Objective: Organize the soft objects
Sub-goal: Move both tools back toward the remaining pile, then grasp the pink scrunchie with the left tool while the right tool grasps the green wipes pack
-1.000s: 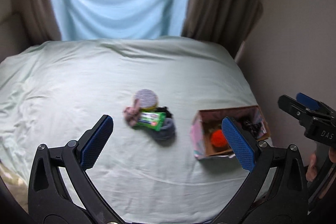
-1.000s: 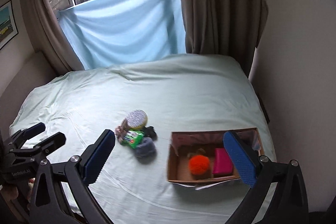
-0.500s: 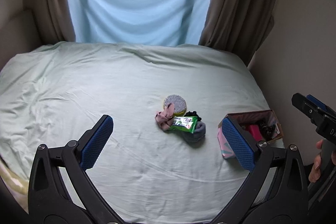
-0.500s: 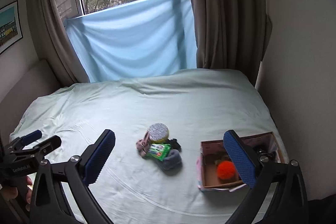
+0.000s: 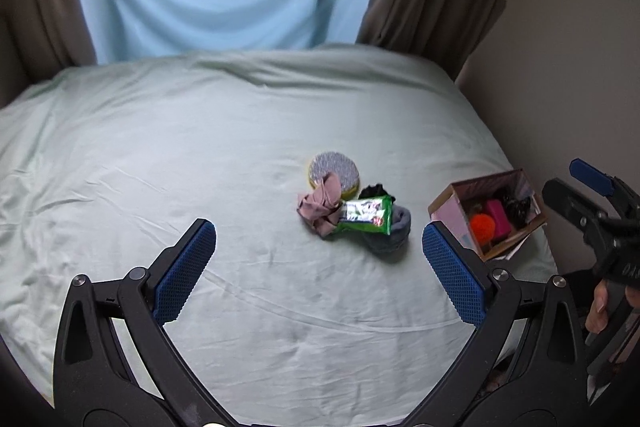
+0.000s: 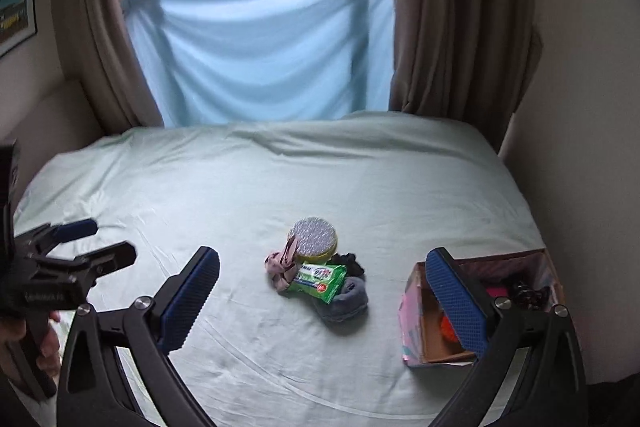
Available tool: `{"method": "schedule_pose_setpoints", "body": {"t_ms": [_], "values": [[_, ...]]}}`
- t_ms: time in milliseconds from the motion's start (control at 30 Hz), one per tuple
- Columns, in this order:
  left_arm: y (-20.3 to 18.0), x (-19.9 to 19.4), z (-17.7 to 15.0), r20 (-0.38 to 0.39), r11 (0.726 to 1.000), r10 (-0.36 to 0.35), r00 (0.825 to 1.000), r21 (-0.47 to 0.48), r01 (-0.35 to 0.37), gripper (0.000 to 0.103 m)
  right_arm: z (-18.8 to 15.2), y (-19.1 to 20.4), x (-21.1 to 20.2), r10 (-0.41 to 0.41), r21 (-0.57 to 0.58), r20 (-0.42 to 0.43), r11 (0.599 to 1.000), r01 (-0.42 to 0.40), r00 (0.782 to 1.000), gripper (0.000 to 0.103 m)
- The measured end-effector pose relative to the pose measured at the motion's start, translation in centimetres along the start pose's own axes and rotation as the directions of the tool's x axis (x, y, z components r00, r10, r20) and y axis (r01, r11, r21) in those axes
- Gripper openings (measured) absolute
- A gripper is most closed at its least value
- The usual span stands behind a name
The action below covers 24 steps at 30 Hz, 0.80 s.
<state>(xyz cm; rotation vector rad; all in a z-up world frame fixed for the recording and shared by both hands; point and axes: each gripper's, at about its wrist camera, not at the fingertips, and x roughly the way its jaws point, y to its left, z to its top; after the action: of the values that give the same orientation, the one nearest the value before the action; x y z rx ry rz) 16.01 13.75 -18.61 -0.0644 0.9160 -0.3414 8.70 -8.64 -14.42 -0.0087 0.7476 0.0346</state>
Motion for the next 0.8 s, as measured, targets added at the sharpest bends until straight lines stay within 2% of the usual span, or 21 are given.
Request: {"method": "schedule_pose_setpoints", "body": {"t_ms": [167,300,500,600,700,800], "values": [[1.7,6.5,0.3,-0.125,0.998,-0.060,0.990,-0.026,0.057,0.103,-1.0,0.9,4.5,0.025,-0.072,-0.045,0.997,-0.028,0.999,0.103],[2.4,11.1,0.3,-0.184,0.994,-0.093,0.979,-0.070,0.081,0.103,-1.7,1.5,8.1,0.026,-0.154,-0.091,0.987,-0.040,0.995,0.103],[2.9,19.1,0.8,-0.276,0.982,-0.160,0.948,-0.145,0.123,0.103,-3.0,1.7,14.5,0.067,-0.267,-0.172,0.957,-0.112,0.983,0.103],[2.5,22.6,1.3,-0.314,0.979,-0.181,0.932,-0.147,0.141,0.103,-3.5,1.5,17.9,0.086,-0.310,-0.217,0.938,-0.153,0.972,0.103],[2.1,27.0,1.5,-0.369,0.976,-0.202,0.907,-0.151,0.156,0.103,-4.0,1.2,21.4,0.110,-0.338,-0.279,0.918,-0.205,0.954,0.103],[2.0,30.0,1.3,-0.395,0.974,-0.207,0.895,-0.167,0.152,0.103,-5.0,1.1,25.0,0.120,-0.388,-0.350,0.884,-0.260,0.929,0.103]]}}
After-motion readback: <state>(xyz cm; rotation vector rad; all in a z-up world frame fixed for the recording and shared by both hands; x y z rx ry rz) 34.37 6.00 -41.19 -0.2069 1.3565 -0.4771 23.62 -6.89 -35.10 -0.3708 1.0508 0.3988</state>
